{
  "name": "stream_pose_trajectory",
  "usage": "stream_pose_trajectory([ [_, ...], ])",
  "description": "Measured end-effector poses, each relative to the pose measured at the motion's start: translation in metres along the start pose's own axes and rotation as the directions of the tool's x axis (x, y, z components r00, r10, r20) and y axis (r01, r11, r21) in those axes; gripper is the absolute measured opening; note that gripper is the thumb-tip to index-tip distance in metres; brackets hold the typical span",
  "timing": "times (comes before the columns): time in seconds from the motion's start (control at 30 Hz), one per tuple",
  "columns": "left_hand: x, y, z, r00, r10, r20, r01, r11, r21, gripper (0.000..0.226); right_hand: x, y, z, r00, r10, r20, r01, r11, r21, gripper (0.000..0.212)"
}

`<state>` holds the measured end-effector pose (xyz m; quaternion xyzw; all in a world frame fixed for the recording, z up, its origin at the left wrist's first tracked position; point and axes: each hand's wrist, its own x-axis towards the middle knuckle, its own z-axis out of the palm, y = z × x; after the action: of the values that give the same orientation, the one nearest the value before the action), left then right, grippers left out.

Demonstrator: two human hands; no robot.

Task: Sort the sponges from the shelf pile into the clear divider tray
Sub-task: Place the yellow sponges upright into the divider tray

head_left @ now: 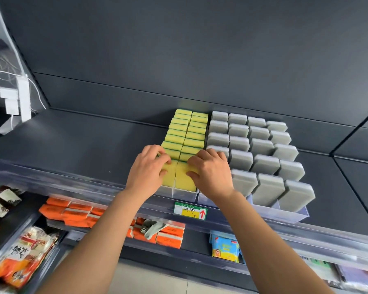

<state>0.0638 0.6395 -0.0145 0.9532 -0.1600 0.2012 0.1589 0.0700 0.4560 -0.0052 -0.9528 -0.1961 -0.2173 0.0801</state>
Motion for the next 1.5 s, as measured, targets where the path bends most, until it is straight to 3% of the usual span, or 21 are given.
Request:
stream_pose_trajectory([
  [0.3, 0.000, 0.046, -0.014, 0.996, 0.047, -0.074, -0.038, 0.993, 0.108, 0.039, -0.040, 0.023, -0.033, 0.992, 0.055, -0.115, -0.058, 0.998, -0.024, 0.050],
  [0.63, -0.008, 0.189, 0.012, 0.969, 0.233, -0.078, -0.221, 0.966, 0.133, 0.055, -0.149, 0.110, -0.095, 0.964, 0.247, -0.093, -0.259, 0.953, -0.157, 0.064],
  [1.03, -0.036, 0.380, 0.079, 0.916, 0.401, 0.008, -0.401, 0.916, 0.018, 0.052, -0.321, 0.233, -0.167, 0.857, 0.515, 0.038, -0.488, 0.832, -0.266, 0.061],
  [1.5, -0.004, 0.559, 0.155, 0.809, 0.584, 0.070, -0.575, 0.811, -0.109, 0.043, -0.432, 0.366, -0.221, 0.678, 0.735, 0.009, -0.691, 0.642, -0.332, 0.059],
])
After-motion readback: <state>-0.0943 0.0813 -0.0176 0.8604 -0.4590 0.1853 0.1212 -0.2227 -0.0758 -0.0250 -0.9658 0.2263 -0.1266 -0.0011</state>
